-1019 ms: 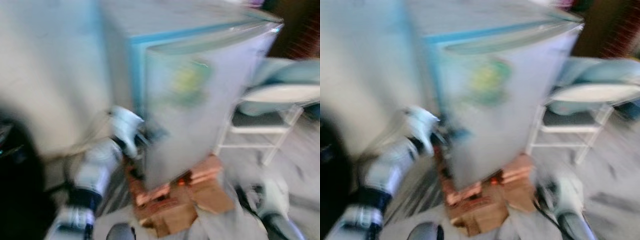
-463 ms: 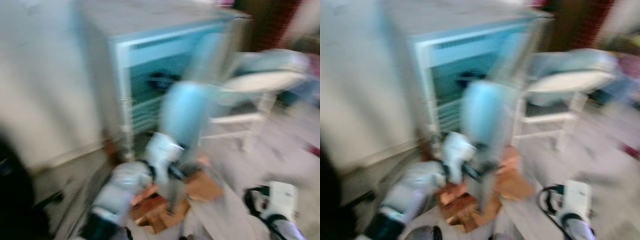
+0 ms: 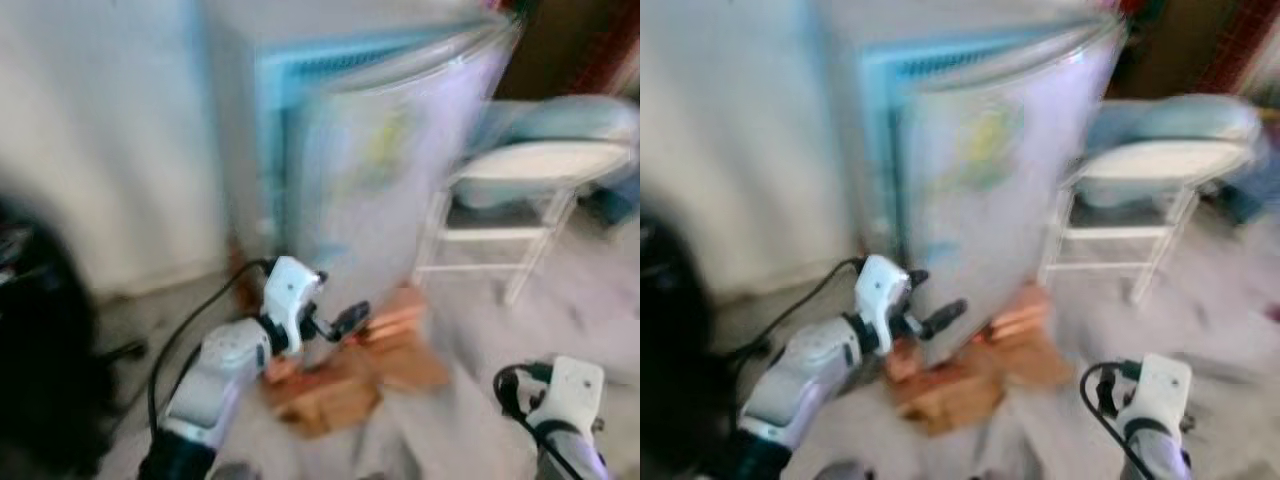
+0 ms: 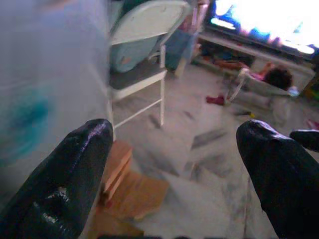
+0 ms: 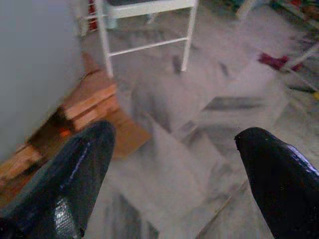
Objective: Restocking fridge
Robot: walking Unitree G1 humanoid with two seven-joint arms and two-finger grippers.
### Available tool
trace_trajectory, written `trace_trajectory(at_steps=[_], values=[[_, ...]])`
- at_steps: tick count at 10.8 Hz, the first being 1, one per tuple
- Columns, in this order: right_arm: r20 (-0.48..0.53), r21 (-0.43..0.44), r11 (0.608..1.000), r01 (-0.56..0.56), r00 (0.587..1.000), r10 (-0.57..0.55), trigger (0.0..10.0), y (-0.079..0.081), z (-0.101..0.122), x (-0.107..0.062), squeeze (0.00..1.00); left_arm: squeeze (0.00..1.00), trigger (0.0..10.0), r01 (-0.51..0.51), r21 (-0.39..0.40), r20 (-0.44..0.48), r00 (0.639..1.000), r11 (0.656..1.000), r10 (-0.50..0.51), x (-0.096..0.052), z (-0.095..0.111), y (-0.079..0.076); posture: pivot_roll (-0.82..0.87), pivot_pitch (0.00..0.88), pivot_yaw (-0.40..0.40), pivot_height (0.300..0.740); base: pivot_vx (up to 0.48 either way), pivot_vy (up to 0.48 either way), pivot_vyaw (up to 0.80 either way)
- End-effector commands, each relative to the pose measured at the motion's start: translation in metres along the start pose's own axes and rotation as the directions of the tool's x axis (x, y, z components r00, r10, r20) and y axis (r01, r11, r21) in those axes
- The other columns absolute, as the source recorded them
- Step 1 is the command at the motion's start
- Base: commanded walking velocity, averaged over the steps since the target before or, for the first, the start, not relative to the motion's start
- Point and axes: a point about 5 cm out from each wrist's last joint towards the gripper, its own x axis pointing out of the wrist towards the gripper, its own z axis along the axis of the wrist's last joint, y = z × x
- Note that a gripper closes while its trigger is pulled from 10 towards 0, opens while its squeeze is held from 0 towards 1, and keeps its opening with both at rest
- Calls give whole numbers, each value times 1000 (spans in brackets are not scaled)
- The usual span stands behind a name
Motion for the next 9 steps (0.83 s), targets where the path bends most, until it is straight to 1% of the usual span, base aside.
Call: trace_trajectory(at_steps=[1, 2, 3, 4, 5, 6, 7, 8, 9], values=[[8, 6, 999, 35, 999, -35, 10000, -6, 3, 0, 0, 0, 10000, 17, 33, 0, 1000, 999, -17, 5, 5, -7, 11, 0, -21, 740, 0, -442, 0], [11, 6, 1000, 30, 1000, -30, 10000, -4, 3, 1, 0, 0, 10000, -30, 15, 7, 1000, 999, 30, 3, 4, -3, 14, 0, -20, 740, 0, -454, 0], [21, 8, 1000, 27, 999, -28, 10000, -3, 5, 3, 0, 0, 10000, -90, -9, 17, 996, 996, 90, -1, 2, 2, 15, 0, -19, 740, 0, 0, 0], [36, 5, 1000, 24, 999, -24, 10000, -2, 8, 5, 0, 0, 10000, -157, 20, -7, 988, 987, 157, -9, -4, 9, 18, 0, -14, 740, 0, 0, 0], [51, -7, 1000, 14, 999, -14, 10000, 0, 12, 8, 0, 0, 10000, -211, 1, -44, 976, 977, 211, -28, -17, 14, 21, 0, -13, 740, 0, 364, -569], [54, 1, 1000, 6, 999, -6, 10000, 2, 14, 10, 0, 0, 10000, -247, -4, -77, 966, 969, 246, -44, -28, 15, 25, 0, -17, 740, 0, 480, -800], [57, 0, 1000, -4, 998, 4, 10000, 3, 16, 11, 0, 0, 10000, -298, -15, -91, 951, 954, 296, -56, -34, 20, 31, 0, -24, 740, 0, 480, -800], [60, 6, 1000, -14, 998, 13, 10000, 5, 17, 12, 0, 0, 10000, -356, -5, -87, 931, 935, 354, -64, -35, 28, 34, 0, -28, 740, 0, 480, -800], [65, 1, 1000, -23, 998, 23, 10000, 7, 18, 13, 0, 0, 10000, -385, 3, -82, 920, 923, 384, -68, -33, 35, 37, 0, -32, 740, 0, 480, -800]])
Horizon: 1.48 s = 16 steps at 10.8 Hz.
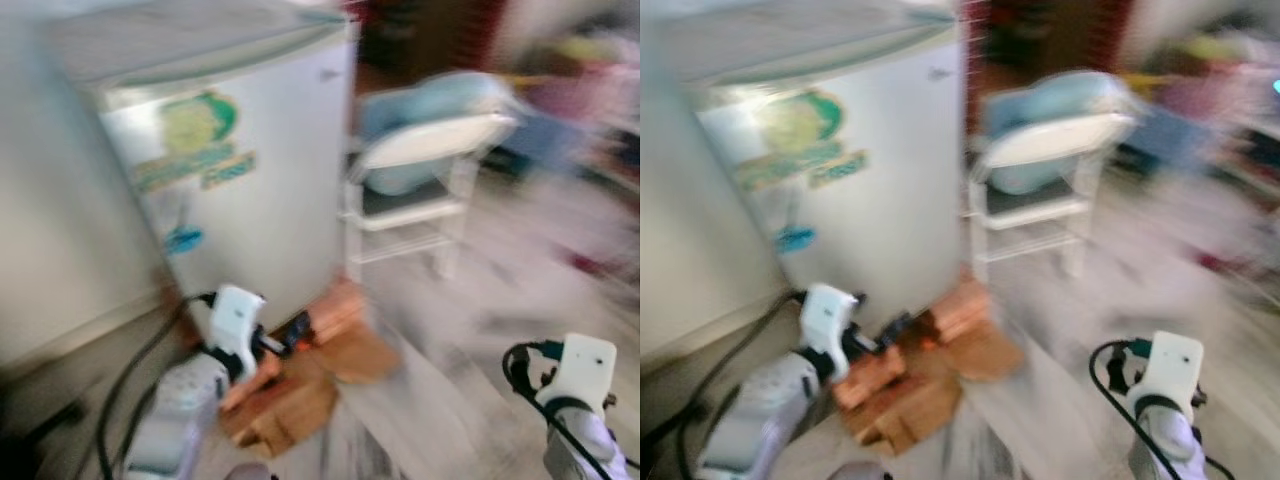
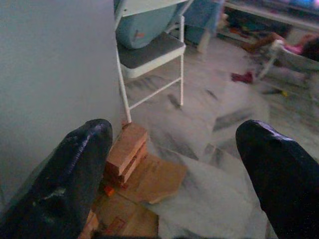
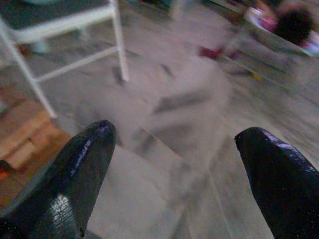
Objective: Restocking fridge
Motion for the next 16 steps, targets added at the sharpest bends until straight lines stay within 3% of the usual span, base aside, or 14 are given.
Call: trace_trajectory(at_steps=[1, 2, 5, 6, 7, 10, 16], values=[[18, 8, 1000, -26, 1000, 26, 10000, 6, 5, 1, 0, 0, 10000, -45, 15, 17, 999, 999, 45, -1, 4, 11, 38, 0, -35, 740, 0, 480, -800], [27, 15, 999, -34, 999, 34, 10000, 8, 8, 4, 0, 0, 10000, -74, 31, 26, 997, 997, 73, -1, 9, 18, 39, 0, -34, 740, 0, 480, -800], [37, 30, 999, -37, 999, 36, 10000, 11, 10, 7, 0, 0, 10000, -77, 45, 39, 996, 996, 75, -1, 12, 19, 41, 0, -33, 740, 0, 480, -800], [39, 28, 999, -41, 998, 40, 10000, 13, 11, 8, 0, 0, 10000, -73, 49, 36, 997, 996, 72, 0, 11, 17, 43, 0, -33, 740, 0, 480, 0], [46, 23, 998, -54, 998, 53, 10000, 16, 13, 11, 0, 0, 10000, -77, 107, 59, 996, 991, 71, 0, 14, 12, 48, 0, -35, 740, 0, 0, 0], [65, 34, 997, -71, 996, 69, 10000, 20, 18, 16, 0, 0, 10000, -83, 87, 60, 995, 993, 78, 2, 11, 3, 61, 0, -37, 740, 0, 0, 0], [80, 31, 995, -90, 993, 87, 10000, 25, 18, 16, 0, 0, 10000, -67, 127, 60, 996, 990, 60, 1, 14, 6, 63, 0, -26, 740, 0, 0, 201]])
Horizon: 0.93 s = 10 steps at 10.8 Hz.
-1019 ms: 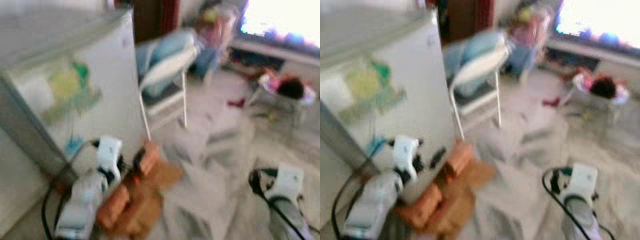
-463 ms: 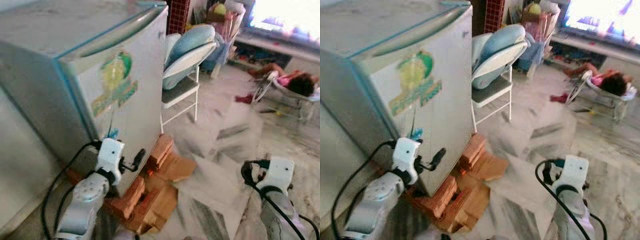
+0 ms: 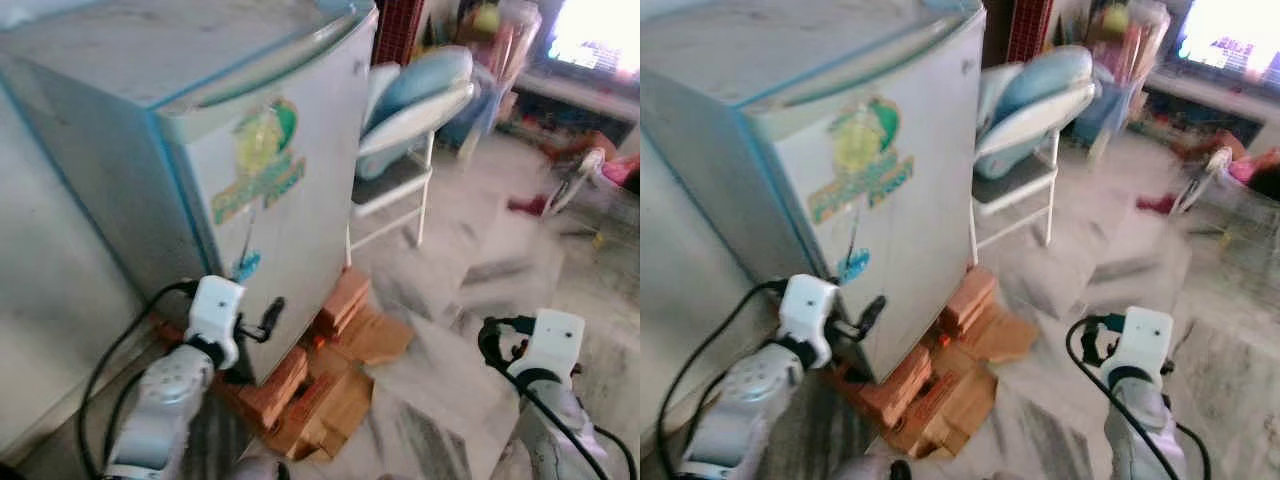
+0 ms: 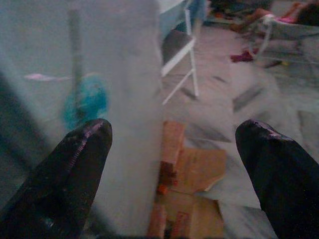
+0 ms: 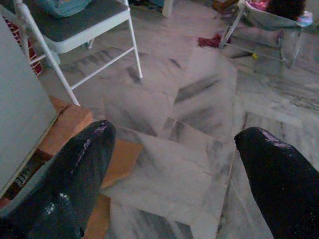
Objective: Restocking fridge
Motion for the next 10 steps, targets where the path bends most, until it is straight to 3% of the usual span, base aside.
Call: trace_trajectory(at_steps=[1, 7, 10], values=[[-3, 9, 1000, 7, 1000, -7, 10000, -2, -1, 0, 0, 0, 10000, 13, 20, 17, 1000, 1000, -13, 1, 4, 0, 64, 0, -25, 740, 0, 0, 0], [-1, 20, 1000, 3, 1000, -3, 10000, 0, -2, 0, 0, 0, 10000, 35, 22, 11, 999, 999, -35, 0, 6, -4, 66, 0, -21, 740, -213, 0, 0], [2, 21, 1000, 3, 1000, -3, 10000, 1, -1, 1, 0, 0, 10000, 22, 33, 14, 1000, 999, -22, 0, 6, -1, 64, 0, -21, 740, 0, 0, 0]])
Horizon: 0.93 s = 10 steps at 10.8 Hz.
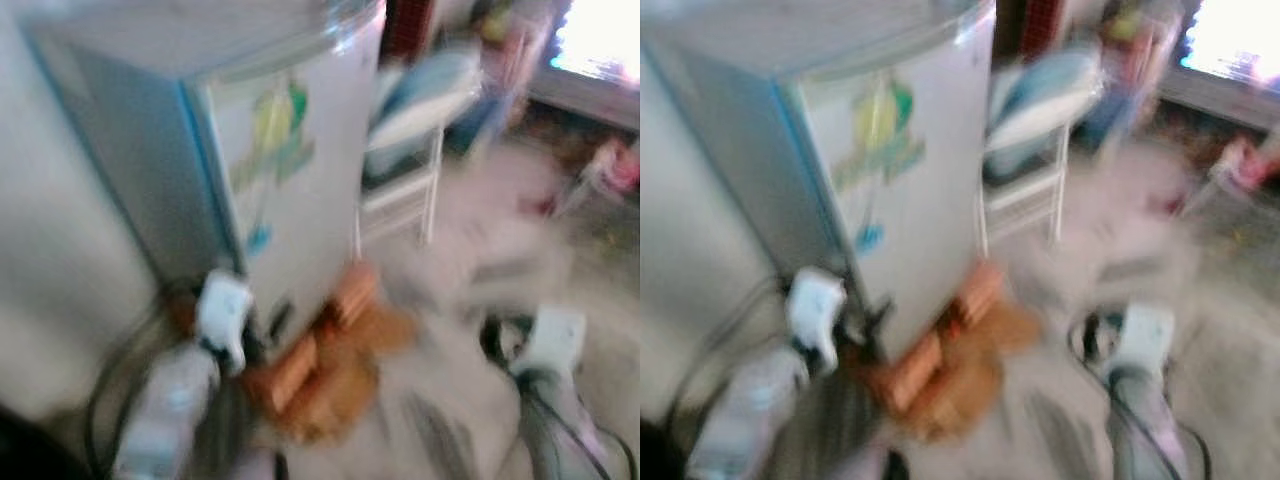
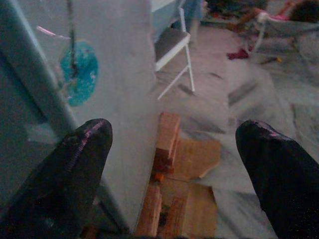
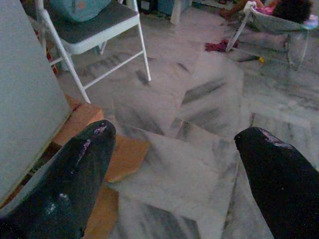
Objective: Restocking fridge
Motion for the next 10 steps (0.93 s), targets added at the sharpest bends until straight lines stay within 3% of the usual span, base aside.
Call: trace_trajectory(at_steps=[1, 5, 8, 10], values=[[0, 9, 1000, 2, 1000, -2, 10000, 0, 1, 1, 0, 0, 10000, -15, 33, 33, 999, 999, 14, 1, 9, 7, 64, 0, -21, 740, 0, 0, 0], [13, 28, 1000, -6, 1000, 6, 10000, 3, 4, 3, 0, 0, 10000, -65, 19, 33, 997, 998, 65, 2, 12, 24, 62, 0, -20, 740, 0, 0, 0], [15, 29, 1000, -12, 1000, 11, 10000, 4, 4, 1, 0, 0, 10000, -137, 35, 26, 990, 990, 137, 3, 14, 54, 58, 0, -19, 740, 0, 464, 0], [4, 23, 1000, 4, 1000, -4, 10000, 2, 3, 1, 0, 0, 10000, -134, 38, 32, 991, 990, 133, 3, 18, 57, 54, 0, -17, 740, 0, 480, -250]])
